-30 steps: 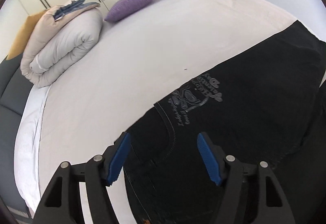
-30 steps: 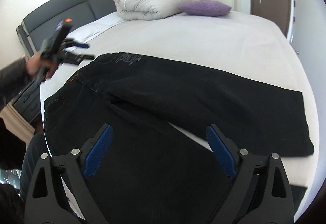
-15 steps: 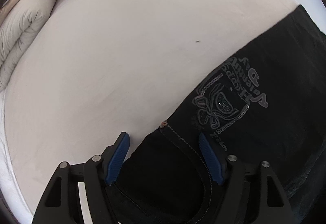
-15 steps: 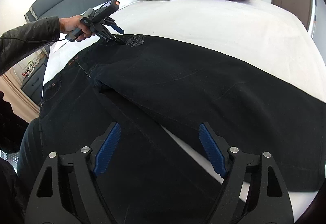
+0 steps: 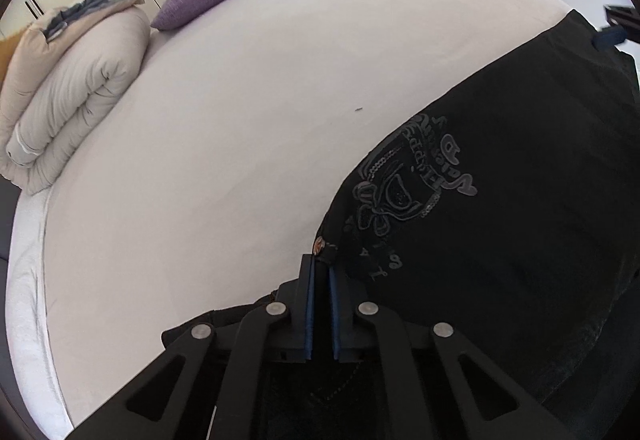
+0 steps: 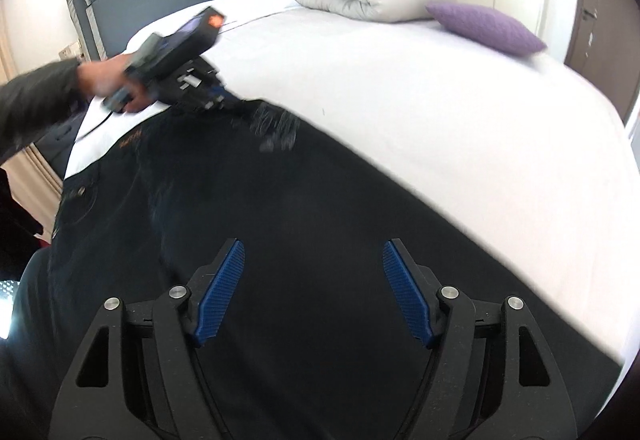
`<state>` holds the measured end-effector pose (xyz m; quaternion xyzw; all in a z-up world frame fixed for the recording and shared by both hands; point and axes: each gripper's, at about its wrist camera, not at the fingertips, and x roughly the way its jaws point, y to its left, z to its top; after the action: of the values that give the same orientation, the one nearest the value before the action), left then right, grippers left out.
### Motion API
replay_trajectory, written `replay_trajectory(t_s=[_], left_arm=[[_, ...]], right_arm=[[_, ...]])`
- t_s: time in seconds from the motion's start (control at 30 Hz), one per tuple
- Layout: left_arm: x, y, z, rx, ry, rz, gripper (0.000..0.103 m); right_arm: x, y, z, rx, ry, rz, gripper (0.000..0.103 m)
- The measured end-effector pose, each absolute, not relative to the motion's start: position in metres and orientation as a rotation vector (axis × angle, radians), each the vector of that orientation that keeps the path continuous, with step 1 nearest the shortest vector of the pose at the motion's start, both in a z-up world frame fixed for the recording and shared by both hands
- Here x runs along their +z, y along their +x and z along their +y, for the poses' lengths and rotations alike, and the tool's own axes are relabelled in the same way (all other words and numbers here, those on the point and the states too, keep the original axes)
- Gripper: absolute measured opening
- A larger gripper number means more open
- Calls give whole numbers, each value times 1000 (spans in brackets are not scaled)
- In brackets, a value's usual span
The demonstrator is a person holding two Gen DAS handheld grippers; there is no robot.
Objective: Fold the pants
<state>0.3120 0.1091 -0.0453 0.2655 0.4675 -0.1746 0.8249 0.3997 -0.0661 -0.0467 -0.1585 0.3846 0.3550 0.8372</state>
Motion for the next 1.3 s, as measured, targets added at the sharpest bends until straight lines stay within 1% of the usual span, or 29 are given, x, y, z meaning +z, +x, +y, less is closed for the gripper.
replay_trajectory(t_s=[0.03,0.07,0.13,0.17,0.23,0.33,0.43,0.5,0.53,0.57,0.63,0.67,0.73,0.77,0.8,0.87,0.93,1.0,1.1,1.17,1.3], left_arm=[[-44,297,109,-366,568,967,6],[-41,289,106,-364,567,943,6],[-34,274,115,-360,565,906,6],[-31,264,115,-357,563,892,6],[-29,255,120,-357,556,876,6],[-31,247,121,-356,561,867,6],[-25,260,126,-359,549,862,6],[-23,267,129,-358,537,856,6],[-22,271,132,-350,536,853,6],[-22,283,137,-351,532,854,6],[-23,280,137,-355,528,854,6],[-23,278,136,-356,529,853,6],[-21,276,137,-358,528,849,6],[-20,280,143,-360,528,846,6],[-18,279,144,-358,528,844,6],[-14,275,147,-357,526,837,6],[-12,271,147,-356,534,832,6],[-12,263,145,-347,568,825,6],[-12,248,143,-339,614,809,5],[-13,234,140,-336,662,796,5],[-25,200,128,-323,814,767,3]], right_arm=[[-44,406,-57,759,-354,808,64],[-43,412,-47,765,-374,803,62],[-40,427,-23,766,-417,792,62],[-40,435,-11,767,-432,794,60],[-42,445,4,774,-452,807,52],[-48,453,33,794,-499,821,45],[-55,456,59,801,-567,825,45],[-62,462,79,797,-596,836,38],[-65,465,85,789,-609,845,33],[-67,469,91,779,-625,854,31],[-71,471,92,769,-644,868,28],[-73,473,95,763,-659,877,23],[-73,472,97,756,-683,879,10],[-71,470,100,758,-697,873,6],[-69,466,105,764,-720,858,6],[-65,452,109,769,-817,802,4],[-70,422,121,738,-1061,668,3],[-92,385,135,683,-1406,467,2],[-128,343,138,650,-1775,208,2],[-145,325,135,653,-1907,102,2],[-165,304,130,683,-2060,8,2]])
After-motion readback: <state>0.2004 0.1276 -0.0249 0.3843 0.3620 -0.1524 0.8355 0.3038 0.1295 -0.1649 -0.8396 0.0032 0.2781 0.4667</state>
